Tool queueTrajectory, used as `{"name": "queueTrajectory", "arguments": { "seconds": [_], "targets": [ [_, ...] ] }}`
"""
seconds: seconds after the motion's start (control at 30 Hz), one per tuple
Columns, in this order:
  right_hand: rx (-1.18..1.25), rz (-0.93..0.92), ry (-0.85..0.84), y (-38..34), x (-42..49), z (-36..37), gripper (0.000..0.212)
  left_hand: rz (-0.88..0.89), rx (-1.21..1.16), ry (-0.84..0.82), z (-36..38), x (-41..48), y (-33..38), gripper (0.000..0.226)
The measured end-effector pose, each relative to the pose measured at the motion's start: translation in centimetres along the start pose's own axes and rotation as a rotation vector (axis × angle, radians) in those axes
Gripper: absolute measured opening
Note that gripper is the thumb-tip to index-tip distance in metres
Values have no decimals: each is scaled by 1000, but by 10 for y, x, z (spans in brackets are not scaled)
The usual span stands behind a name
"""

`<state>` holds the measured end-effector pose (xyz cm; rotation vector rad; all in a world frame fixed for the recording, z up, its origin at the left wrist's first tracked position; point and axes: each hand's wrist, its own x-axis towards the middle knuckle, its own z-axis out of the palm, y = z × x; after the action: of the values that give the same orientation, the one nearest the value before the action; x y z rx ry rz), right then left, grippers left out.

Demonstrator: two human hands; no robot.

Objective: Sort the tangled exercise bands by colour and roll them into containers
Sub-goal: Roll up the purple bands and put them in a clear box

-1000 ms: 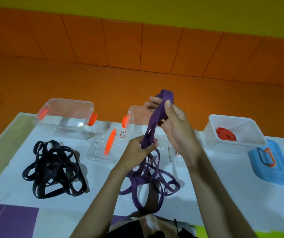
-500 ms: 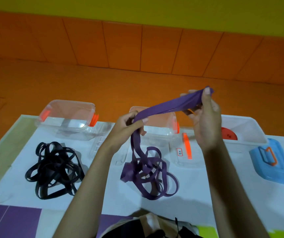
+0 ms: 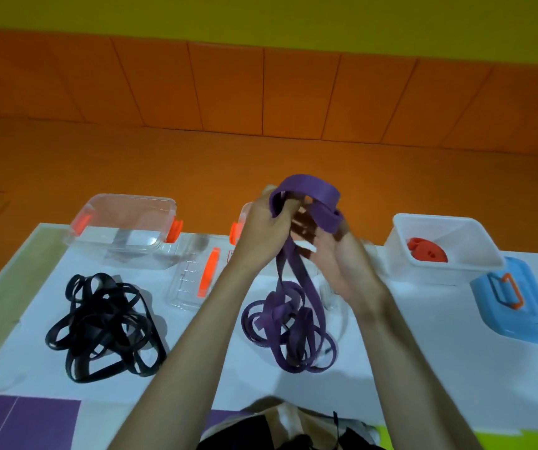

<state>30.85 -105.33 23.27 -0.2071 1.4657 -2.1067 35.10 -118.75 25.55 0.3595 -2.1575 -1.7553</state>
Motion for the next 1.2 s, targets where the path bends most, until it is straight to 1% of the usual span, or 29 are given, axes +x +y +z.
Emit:
{"name": "queueTrajectory", "arguments": {
  "seconds": [0.03,0.07,0.13,0.17,0.2,0.23,0.3,0.4,0.47,0.53,0.57,0.63,0.67,0.73,0.8,0.83,0.87,0.97,1.03,1.13,1.2],
  "targets": [
    [7,20,-17,5,1,4,77,40,33,17,2,1,4,23],
    [14,47,-25,10,1,6,69,62,84,39,2,2,8,26],
    [9,91,-77,15,-2,10,53,77,289,88,1,6,11,34],
    [9,103,-100,15,-3,13,50,79,385,105,-2,10,9,39],
    [2,112,-94,15,-3,13,47,65,430,107,-4,15,5,40],
    [10,120,-71,15,-2,15,42,48,415,96,-8,19,2,39],
    [56,109,31,17,2,20,32,6,268,35,-14,25,-6,34],
    [228,117,218,21,14,18,30,-77,76,-41,-19,20,-23,27],
    [290,108,270,24,21,8,32,-146,-35,-89,-24,6,-42,29],
    [369,104,327,24,28,0,29,-202,-101,-211,-30,-11,-68,33],
    [409,105,349,24,30,-3,28,-241,-72,-298,-30,-21,-80,40],
    [448,85,349,23,33,-5,31,-314,14,-483,-21,-38,-108,65],
    [445,74,337,24,35,-5,32,-351,52,-552,-11,-44,-122,72],
    [422,55,311,26,37,-6,34,-355,143,-627,10,-54,-146,68],
    [398,33,296,25,37,-7,37,-312,243,-584,21,-59,-163,46],
    [394,22,301,23,38,-8,38,-307,265,-536,22,-60,-166,32],
    [400,9,311,20,37,-9,38,-309,236,-486,19,-59,-168,22],
    [462,-37,353,6,37,-17,35,-338,75,-389,-1,-53,-152,24],
    [405,-92,378,-4,35,-24,40,-319,28,-331,-15,-48,-134,23],
    [368,-159,380,-16,31,-35,39,-228,-20,-266,-32,-41,-103,21],
    [356,-189,361,-23,26,-40,37,-148,-25,-253,-40,-37,-85,19]
  ]
}}
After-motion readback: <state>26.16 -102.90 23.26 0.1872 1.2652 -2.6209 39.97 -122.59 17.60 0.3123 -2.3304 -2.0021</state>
